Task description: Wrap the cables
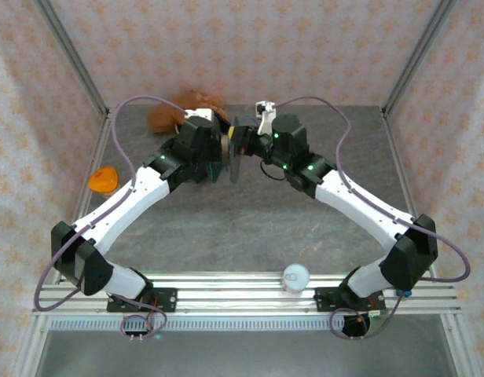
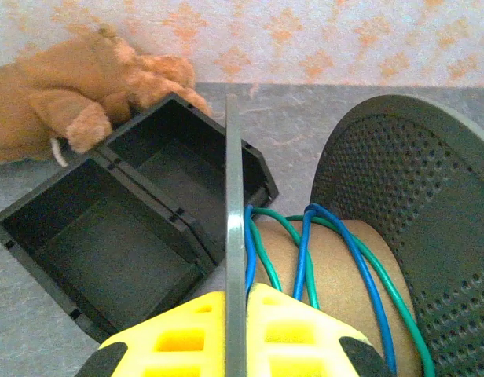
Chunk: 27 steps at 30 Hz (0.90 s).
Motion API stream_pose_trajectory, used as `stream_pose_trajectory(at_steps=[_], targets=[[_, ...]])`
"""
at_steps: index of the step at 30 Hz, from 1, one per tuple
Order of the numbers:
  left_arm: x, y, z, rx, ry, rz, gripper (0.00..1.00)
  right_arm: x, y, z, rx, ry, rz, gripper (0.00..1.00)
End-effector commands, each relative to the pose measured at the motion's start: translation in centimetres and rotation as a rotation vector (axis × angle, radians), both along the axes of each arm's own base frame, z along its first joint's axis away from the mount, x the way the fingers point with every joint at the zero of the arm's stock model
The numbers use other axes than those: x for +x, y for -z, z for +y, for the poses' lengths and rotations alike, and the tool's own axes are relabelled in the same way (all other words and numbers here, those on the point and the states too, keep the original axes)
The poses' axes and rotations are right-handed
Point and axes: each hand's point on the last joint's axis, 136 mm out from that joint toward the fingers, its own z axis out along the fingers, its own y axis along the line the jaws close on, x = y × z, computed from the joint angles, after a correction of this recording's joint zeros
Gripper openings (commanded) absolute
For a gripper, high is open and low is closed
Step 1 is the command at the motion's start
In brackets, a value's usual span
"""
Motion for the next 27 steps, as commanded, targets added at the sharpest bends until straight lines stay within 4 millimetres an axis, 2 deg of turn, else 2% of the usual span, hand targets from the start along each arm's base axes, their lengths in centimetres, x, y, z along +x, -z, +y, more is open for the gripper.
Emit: stream_pose_trajectory(at_steps=[1,10,21,27], targets=[[-0.9,-1.1,-1.1,0.068,0.096,-0.044,0.00,2.1,-0.9,-1.8,-0.024,0.054,0.014,0.00],[-3.0,-0.2,-3.2,0.120,0.224,-0.005,0.00,4.3,3.8,-2.0,-0.108,0.063,0.143,0.00],[-5.5,0.7,-4.6,0.092,0.376,0.035,0.00,5.2,5.6,-1.2,-0.184,-0.026,0.213,0.00],[-6.2,0.9,-5.4,0.080,0.439,0.063,0.00,6.1,7.4,-2.6,-0.208,-0.008,0.268,0.00]])
